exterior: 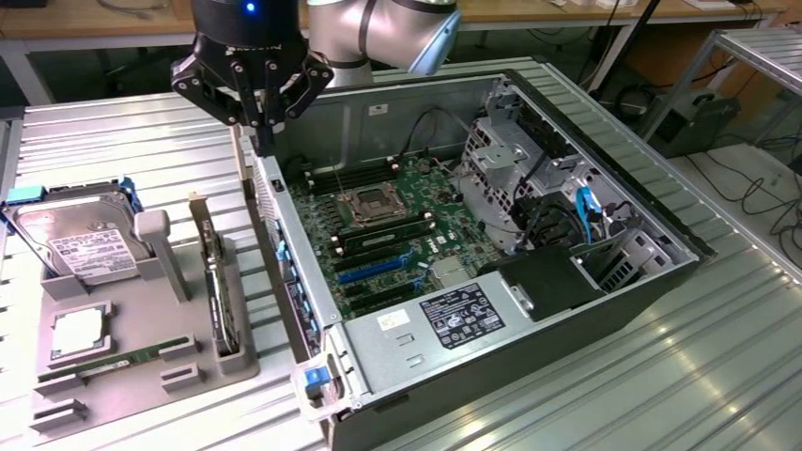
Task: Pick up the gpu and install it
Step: 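Reach for the gpu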
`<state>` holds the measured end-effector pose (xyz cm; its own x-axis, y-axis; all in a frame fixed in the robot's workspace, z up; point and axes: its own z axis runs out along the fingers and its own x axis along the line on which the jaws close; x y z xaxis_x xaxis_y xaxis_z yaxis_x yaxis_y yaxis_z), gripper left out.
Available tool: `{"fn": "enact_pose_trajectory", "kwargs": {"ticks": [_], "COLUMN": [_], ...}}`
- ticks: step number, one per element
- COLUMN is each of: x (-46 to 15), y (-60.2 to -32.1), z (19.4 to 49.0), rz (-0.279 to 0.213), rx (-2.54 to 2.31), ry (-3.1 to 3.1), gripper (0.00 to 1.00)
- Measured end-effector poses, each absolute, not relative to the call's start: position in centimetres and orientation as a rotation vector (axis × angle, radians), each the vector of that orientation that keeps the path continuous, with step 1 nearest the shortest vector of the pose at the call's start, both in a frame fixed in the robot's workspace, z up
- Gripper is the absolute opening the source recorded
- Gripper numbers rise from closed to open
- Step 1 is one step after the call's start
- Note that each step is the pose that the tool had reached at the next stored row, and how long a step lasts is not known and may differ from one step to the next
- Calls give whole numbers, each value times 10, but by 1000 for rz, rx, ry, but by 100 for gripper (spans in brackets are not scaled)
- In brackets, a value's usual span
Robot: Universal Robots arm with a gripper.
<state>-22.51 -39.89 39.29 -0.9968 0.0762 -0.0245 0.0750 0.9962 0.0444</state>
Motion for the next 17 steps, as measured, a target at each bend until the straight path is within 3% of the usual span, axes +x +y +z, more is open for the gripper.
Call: {"fn": "enact_pose_trajectory", "kwargs": {"ticks": [17], "x": [-229], "y": [-399], "z": [393], "rz": [68], "rx": [118], "ry": [3112], "gripper": [11]}}
